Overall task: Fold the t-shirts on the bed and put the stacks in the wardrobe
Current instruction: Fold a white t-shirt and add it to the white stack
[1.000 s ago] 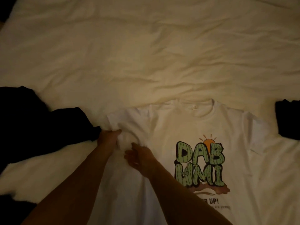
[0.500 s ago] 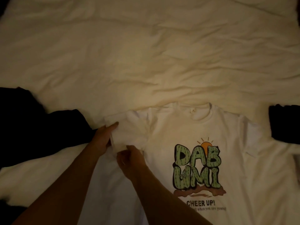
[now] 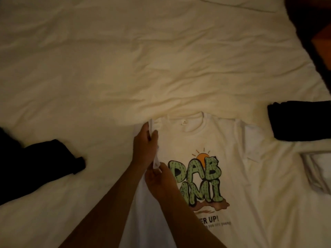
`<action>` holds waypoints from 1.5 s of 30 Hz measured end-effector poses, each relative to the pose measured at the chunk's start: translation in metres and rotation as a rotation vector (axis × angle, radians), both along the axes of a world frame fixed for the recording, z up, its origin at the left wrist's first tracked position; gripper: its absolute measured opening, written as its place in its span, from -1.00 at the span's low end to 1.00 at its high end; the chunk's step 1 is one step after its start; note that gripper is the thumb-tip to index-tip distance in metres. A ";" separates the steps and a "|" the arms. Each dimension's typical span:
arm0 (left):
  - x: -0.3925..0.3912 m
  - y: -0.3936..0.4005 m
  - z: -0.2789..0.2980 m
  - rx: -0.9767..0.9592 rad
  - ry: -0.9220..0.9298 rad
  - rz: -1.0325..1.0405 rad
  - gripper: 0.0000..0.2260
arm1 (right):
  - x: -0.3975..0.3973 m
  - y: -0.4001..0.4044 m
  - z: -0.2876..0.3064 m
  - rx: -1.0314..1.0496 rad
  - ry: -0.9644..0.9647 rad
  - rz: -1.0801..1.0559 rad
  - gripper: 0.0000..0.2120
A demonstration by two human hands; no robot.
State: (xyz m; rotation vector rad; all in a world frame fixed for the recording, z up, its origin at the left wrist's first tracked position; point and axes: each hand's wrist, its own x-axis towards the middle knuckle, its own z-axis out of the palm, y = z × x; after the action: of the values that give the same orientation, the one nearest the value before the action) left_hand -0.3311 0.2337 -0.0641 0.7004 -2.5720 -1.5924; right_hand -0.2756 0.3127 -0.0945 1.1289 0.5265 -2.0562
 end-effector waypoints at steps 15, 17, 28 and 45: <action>-0.001 0.088 -0.055 -0.260 -0.319 -0.372 -0.32 | -0.009 0.125 -0.031 0.684 0.357 0.490 -0.78; -0.007 0.086 -0.061 -0.341 -0.375 -0.420 -0.25 | -0.008 0.123 -0.035 0.718 0.374 0.509 -0.79; -0.034 0.165 -0.059 -0.330 -0.345 -0.640 -0.51 | -0.041 0.264 -0.034 1.043 0.275 0.476 -0.84; -0.194 0.406 -0.074 -0.938 -0.061 -1.094 -0.64 | -0.113 0.410 -0.054 0.884 0.059 0.082 -0.87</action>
State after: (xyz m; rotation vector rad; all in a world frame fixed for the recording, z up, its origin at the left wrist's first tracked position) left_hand -0.5247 0.6392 -0.1379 -0.8439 -3.3765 -0.1144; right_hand -0.3884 0.7231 -0.1489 1.4786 1.5772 -1.7992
